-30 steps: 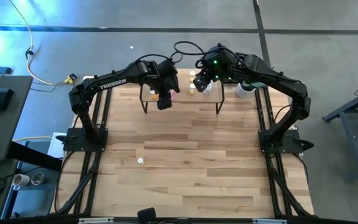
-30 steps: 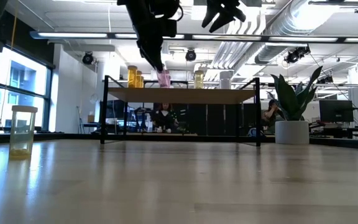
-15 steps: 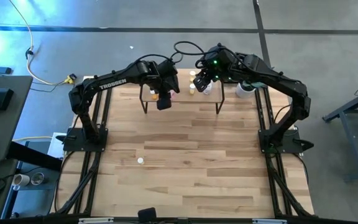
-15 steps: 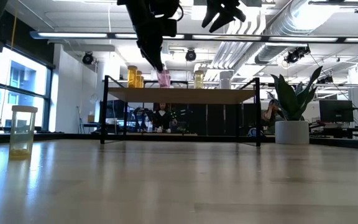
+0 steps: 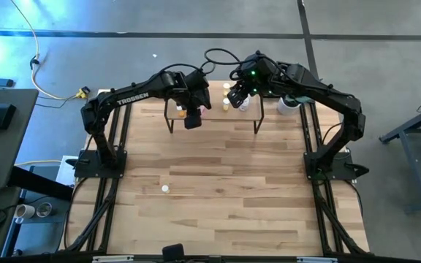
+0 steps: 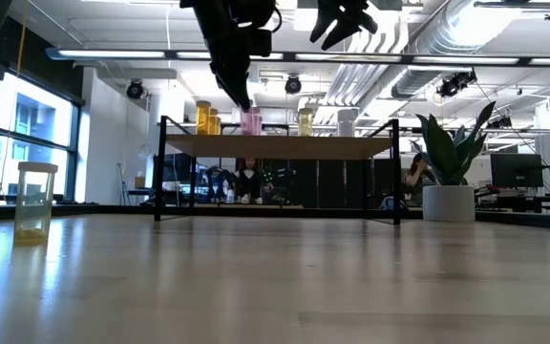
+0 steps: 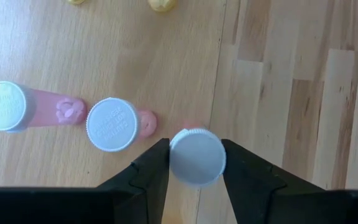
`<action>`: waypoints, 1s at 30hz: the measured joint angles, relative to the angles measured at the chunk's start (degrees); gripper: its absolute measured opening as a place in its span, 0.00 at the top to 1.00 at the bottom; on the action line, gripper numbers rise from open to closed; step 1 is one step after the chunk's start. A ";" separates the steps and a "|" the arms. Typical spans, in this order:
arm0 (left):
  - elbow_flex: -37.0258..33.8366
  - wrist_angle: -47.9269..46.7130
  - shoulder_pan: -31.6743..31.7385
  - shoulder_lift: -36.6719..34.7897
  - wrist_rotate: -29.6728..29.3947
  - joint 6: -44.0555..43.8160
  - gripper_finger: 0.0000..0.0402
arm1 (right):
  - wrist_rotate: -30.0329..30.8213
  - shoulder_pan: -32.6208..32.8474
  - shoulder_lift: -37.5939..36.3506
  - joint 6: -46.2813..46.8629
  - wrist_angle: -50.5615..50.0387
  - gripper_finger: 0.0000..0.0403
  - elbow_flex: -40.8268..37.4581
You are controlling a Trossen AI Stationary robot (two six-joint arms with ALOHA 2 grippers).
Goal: Pick and place medicine bottles onto shelf by color
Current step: Put the pink pill bottle on the shelf aligned with the other pink pill bottles
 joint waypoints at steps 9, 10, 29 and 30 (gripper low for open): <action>0.00 0.00 0.00 0.00 0.00 -0.09 0.66 | 0.00 -0.02 0.00 0.00 0.00 0.60 0.00; 0.00 0.00 0.00 0.00 0.00 -0.09 0.66 | 0.00 -0.02 0.00 0.00 0.00 0.60 0.00; 0.00 1.95 -0.02 0.00 -1.61 -1.87 0.66 | 0.00 -0.02 0.00 0.00 0.00 0.60 0.00; 0.00 2.54 -0.02 0.00 -1.76 -2.28 0.66 | -0.02 -0.02 0.00 0.00 0.00 0.60 0.00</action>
